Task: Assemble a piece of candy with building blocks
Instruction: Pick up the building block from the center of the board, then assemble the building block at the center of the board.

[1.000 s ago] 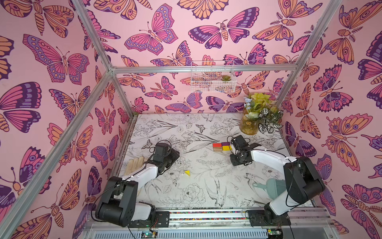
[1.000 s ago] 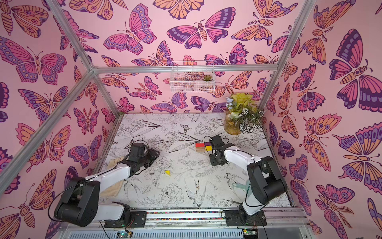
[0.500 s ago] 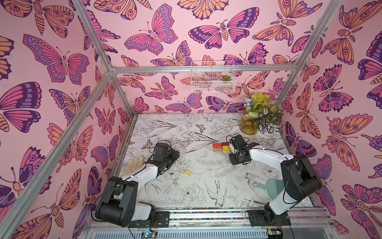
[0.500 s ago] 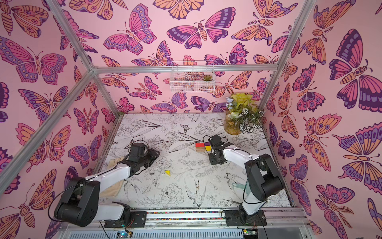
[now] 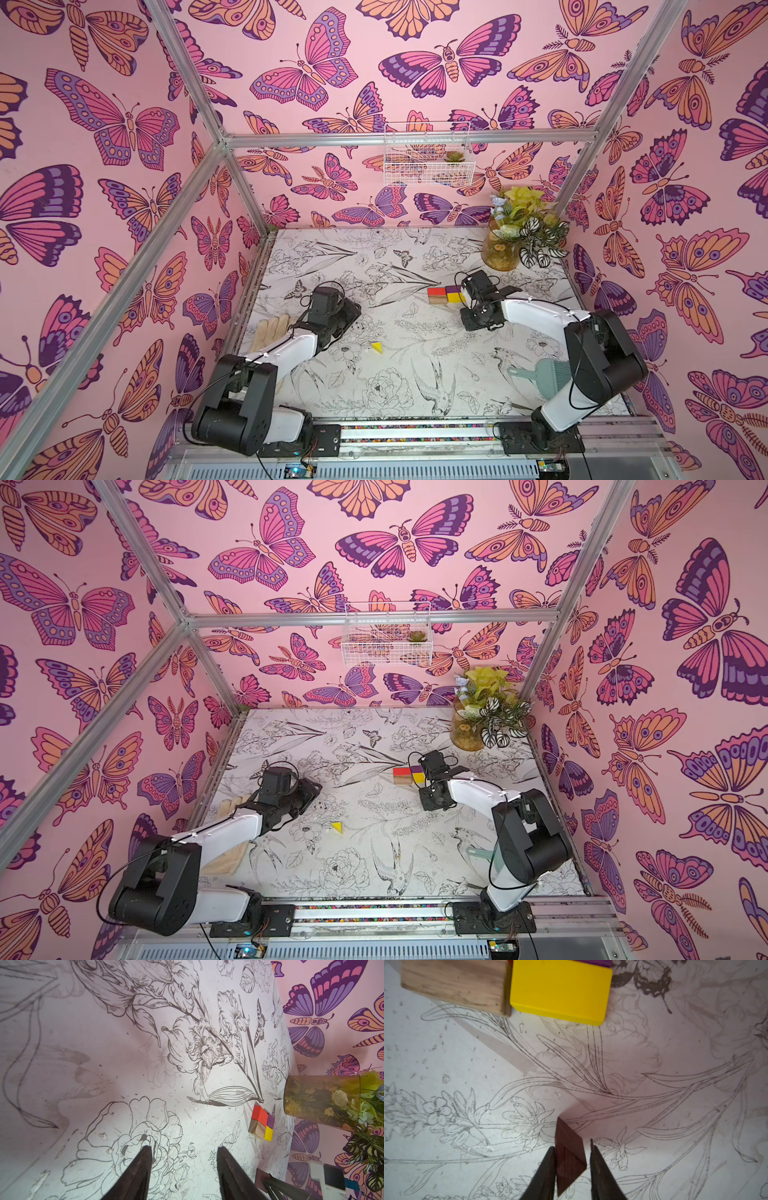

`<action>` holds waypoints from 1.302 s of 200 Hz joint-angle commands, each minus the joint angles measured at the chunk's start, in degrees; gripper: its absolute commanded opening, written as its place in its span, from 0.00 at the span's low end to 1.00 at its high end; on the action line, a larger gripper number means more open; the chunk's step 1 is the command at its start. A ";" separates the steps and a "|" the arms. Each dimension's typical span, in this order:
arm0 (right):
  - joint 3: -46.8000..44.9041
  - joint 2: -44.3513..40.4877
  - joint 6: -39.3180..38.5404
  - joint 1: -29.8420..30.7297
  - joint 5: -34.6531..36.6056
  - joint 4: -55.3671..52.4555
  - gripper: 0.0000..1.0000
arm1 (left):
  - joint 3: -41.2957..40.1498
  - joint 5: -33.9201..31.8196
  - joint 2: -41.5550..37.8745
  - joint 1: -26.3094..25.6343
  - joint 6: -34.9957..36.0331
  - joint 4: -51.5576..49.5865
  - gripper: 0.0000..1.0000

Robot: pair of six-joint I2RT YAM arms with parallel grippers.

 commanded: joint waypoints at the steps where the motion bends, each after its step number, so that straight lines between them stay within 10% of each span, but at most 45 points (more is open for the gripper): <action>1: 1.60 1.03 0.00 0.30 -0.02 -0.30 0.29 | -0.54 -0.09 -0.23 -0.20 -0.08 -0.19 0.54; 135: 8.03 -5.78 3.49 3.03 -1.35 -2.75 0.20 | -0.19 -0.11 -0.12 -0.15 0.16 -0.12 0.54; 260: 25.21 15.03 13.51 14.19 0.93 1.98 0.16 | -2.25 -0.53 -3.98 1.49 1.39 -1.10 0.55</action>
